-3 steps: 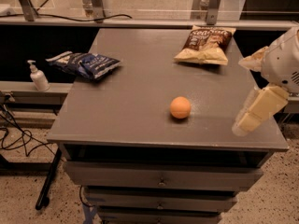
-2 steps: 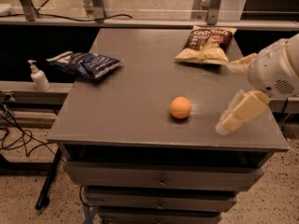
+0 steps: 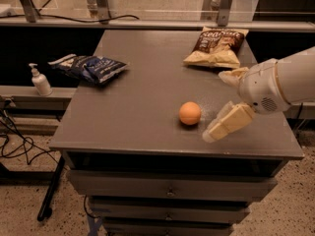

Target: Move orange near brown chip bag

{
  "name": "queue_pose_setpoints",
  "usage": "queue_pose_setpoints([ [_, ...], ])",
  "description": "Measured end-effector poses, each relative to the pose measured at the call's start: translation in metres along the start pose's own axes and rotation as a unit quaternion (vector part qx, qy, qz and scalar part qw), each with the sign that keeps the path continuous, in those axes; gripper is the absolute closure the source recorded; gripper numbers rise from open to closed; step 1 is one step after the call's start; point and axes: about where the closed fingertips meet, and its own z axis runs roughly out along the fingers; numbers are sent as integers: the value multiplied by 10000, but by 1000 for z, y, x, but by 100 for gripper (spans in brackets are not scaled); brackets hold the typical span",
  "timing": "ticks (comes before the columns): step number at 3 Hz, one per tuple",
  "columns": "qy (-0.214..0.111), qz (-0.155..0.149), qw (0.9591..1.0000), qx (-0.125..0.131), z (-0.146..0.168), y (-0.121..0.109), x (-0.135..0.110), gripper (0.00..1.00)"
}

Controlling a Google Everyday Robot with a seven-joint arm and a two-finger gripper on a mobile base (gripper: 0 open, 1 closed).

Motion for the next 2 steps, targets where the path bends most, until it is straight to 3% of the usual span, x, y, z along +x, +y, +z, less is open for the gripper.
queue_pose_setpoints([
  [2,-421,154,9990,-51,46,3,1,0],
])
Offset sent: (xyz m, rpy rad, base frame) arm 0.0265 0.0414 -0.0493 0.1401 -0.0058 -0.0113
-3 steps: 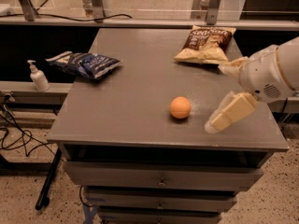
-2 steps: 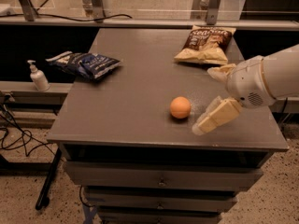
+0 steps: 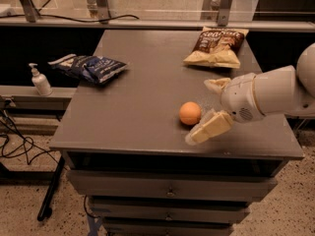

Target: Move orange near brown chip bag

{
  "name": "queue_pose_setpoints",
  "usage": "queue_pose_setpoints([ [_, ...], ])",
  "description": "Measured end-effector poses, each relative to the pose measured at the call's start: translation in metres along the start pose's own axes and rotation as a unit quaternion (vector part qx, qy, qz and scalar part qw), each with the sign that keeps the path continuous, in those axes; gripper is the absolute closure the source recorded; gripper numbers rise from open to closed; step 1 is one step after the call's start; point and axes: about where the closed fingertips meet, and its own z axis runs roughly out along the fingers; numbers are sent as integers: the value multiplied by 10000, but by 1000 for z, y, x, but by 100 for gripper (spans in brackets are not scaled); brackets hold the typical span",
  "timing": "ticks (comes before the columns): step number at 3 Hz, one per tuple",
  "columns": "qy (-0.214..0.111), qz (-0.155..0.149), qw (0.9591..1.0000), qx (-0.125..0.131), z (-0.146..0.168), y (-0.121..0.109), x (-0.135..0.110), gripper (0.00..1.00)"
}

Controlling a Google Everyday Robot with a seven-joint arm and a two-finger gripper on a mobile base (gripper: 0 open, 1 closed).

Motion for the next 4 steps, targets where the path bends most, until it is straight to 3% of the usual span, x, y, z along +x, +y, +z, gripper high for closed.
queue_pose_setpoints([
  [1,-37,100,9999,1,14,-1,6,0],
  [2,-34,324,9995,19,22,-3,12,18],
  [4,0,608,9981,88,25,-8,17,64],
])
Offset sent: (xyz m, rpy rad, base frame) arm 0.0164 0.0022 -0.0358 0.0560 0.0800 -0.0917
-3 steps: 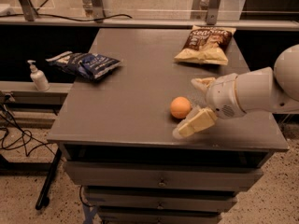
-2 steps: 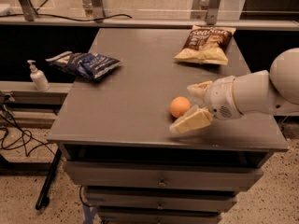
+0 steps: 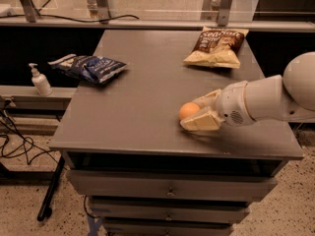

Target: Move orange near brown chip bag

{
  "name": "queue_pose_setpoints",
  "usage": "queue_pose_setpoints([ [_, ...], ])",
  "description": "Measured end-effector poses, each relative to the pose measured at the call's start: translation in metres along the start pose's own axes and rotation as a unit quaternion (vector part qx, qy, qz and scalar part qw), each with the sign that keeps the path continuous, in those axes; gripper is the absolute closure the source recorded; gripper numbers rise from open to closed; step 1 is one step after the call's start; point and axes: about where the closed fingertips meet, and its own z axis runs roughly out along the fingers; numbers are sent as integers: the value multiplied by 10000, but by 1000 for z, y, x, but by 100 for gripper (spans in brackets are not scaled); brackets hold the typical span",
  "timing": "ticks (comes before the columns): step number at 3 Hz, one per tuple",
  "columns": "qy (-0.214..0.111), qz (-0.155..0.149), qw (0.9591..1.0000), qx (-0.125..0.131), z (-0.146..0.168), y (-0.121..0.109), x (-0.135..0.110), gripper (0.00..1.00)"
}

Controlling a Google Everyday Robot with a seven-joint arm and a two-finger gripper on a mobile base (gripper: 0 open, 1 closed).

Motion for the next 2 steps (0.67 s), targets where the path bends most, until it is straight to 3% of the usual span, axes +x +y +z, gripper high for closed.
queue_pose_setpoints([
  [1,4,-3,9999,102,-10,-11,-5,88],
  [2,-18,-240,9989,396,-40,-40,-32,100],
])
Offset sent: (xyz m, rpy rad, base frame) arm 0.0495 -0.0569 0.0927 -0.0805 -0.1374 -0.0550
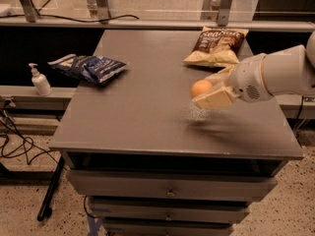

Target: Move orange near brown chip bag

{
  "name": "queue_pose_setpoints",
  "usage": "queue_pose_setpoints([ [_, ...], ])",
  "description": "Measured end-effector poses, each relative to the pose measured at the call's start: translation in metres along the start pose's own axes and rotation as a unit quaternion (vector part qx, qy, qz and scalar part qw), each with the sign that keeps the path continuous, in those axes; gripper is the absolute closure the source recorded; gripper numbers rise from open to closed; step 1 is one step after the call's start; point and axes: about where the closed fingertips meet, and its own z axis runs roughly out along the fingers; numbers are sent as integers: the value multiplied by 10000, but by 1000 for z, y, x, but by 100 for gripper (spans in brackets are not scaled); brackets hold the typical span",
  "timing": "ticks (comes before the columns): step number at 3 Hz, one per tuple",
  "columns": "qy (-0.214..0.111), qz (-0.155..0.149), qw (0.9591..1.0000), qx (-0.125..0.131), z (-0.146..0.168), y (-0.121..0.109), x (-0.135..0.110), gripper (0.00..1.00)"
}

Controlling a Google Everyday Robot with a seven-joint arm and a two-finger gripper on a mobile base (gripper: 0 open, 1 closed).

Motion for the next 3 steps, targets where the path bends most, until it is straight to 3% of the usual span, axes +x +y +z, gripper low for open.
queue_pose_setpoints([
  [1,0,-1,10000,1,0,0,0,100],
  [2,58,-59,9993,363,-7,-22,1,100],
  [3,111,-116,9961,870,-10,-70,3,100],
])
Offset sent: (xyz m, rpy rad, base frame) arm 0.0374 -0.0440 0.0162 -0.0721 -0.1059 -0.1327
